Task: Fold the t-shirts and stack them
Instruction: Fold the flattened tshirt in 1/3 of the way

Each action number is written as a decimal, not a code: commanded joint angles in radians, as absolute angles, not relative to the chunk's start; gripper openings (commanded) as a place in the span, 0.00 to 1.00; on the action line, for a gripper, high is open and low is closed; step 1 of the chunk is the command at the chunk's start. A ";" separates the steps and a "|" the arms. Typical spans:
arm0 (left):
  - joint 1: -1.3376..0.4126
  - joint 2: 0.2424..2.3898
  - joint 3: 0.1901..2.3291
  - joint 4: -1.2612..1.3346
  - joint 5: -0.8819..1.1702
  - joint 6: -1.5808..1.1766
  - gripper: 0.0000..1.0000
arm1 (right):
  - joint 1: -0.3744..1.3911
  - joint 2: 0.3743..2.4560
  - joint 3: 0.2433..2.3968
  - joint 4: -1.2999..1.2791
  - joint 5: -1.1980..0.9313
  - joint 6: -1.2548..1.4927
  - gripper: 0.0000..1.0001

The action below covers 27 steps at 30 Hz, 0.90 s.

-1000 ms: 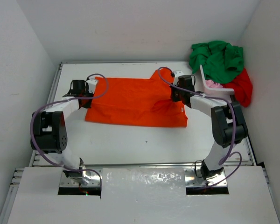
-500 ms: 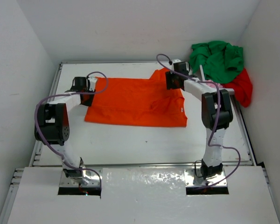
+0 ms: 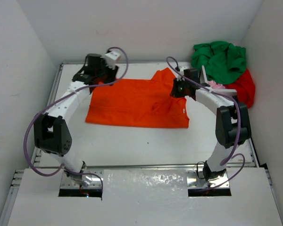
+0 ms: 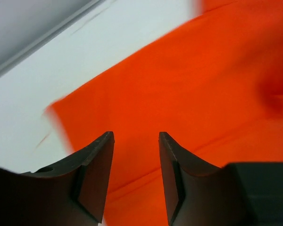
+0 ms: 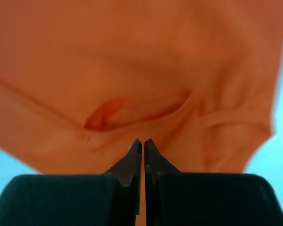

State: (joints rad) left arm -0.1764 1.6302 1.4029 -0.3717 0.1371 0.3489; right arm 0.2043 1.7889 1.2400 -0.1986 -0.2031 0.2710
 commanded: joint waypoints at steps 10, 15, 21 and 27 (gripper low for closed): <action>-0.080 1.596 1.296 -0.486 0.187 0.330 0.39 | 0.350 1.925 1.216 -0.135 -0.377 0.374 0.00; 0.000 1.542 1.158 -0.456 0.134 0.367 0.39 | 0.350 2.091 1.447 -0.239 -0.376 0.339 0.00; 0.081 1.517 1.072 -0.440 0.120 0.397 0.39 | 0.350 2.227 1.640 -0.324 -0.390 0.311 0.00; 0.086 1.488 1.049 -0.446 0.109 0.423 0.42 | 0.344 2.140 1.762 -0.441 -0.324 0.256 0.10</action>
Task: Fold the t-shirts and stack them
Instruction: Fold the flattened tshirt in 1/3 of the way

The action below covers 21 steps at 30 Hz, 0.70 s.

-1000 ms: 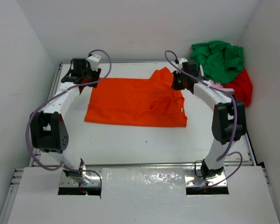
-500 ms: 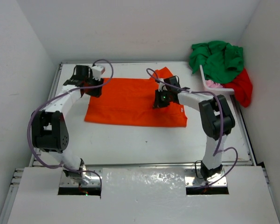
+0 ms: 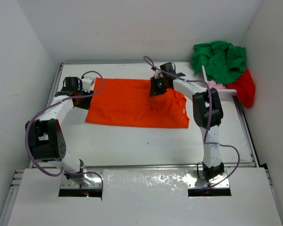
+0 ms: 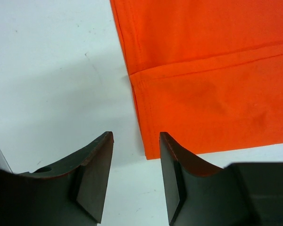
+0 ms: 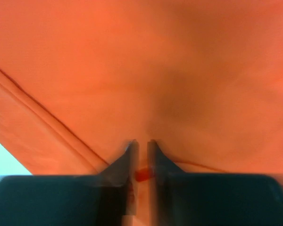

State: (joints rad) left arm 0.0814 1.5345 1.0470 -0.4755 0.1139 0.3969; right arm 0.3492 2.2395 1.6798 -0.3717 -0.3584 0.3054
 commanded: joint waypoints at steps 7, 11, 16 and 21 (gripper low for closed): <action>0.121 1.537 1.028 -0.497 0.156 0.390 0.56 | 0.216 1.711 1.344 -0.434 -0.137 0.383 0.94; 0.138 1.583 1.014 -0.494 0.179 0.379 0.59 | 0.146 1.576 1.050 -0.454 -0.074 0.405 0.97; 0.141 1.661 1.009 -0.465 0.184 0.388 0.59 | 0.114 1.562 0.887 -0.388 -0.167 0.445 0.94; 0.143 1.698 0.997 -0.433 0.192 0.385 0.59 | 0.100 1.606 0.830 -0.327 -0.166 0.463 0.91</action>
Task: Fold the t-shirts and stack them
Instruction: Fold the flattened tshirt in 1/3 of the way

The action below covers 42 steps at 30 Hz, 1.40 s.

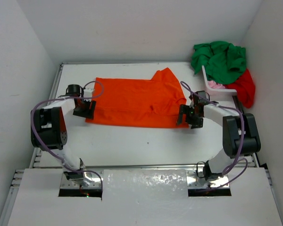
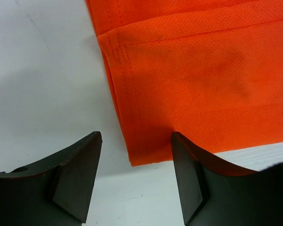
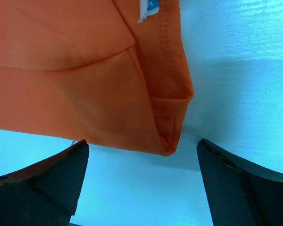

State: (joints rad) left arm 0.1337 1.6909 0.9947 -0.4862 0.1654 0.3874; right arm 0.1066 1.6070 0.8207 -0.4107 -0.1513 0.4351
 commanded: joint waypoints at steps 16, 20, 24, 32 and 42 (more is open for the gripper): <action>0.143 1.669 0.942 -0.448 0.259 0.429 0.00 | 0.097 1.631 0.773 -0.311 -0.198 0.497 0.00; 0.143 1.547 0.861 -0.543 0.137 0.512 0.00 | 0.097 1.548 0.713 -0.388 -0.181 0.476 0.00; 0.143 1.395 0.784 -0.693 0.072 0.641 0.00 | 0.098 1.340 0.557 -0.451 -0.156 0.489 0.00; 0.143 1.252 0.680 -0.902 0.118 0.695 0.47 | 0.104 1.049 0.371 -0.546 -0.169 0.515 0.56; 0.166 1.290 1.083 -0.873 0.103 0.571 0.88 | 0.104 1.041 0.781 -0.574 -0.081 0.403 0.83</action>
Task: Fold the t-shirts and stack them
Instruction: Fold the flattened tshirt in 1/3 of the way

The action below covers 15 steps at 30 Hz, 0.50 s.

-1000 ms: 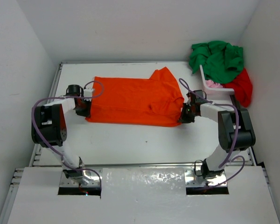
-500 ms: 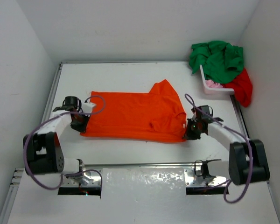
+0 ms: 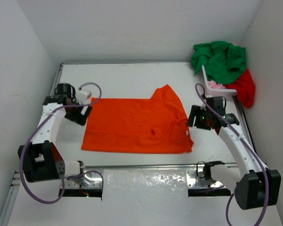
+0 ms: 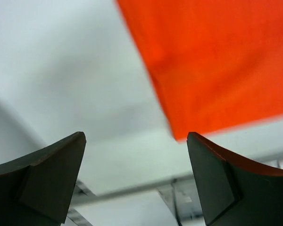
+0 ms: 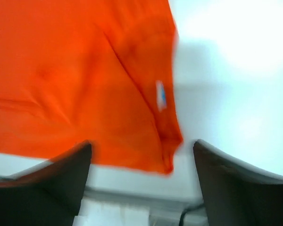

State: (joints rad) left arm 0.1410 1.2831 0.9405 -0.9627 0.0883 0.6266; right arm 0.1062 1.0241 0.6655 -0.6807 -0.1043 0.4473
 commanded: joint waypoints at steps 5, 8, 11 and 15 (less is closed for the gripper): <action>0.169 1.495 1.259 -0.726 0.240 0.421 0.63 | 0.110 1.451 1.144 -0.557 -0.155 0.333 0.04; 0.169 1.714 1.386 -0.727 0.303 0.378 0.54 | 0.113 1.677 1.326 -0.513 -0.198 0.310 0.39; 0.169 1.808 1.417 -0.651 0.328 0.345 0.69 | 0.123 1.843 1.495 -0.499 -0.195 0.285 0.54; 0.167 1.908 1.483 -0.589 0.334 0.311 0.75 | 0.129 2.188 1.753 -0.558 -0.193 0.270 0.59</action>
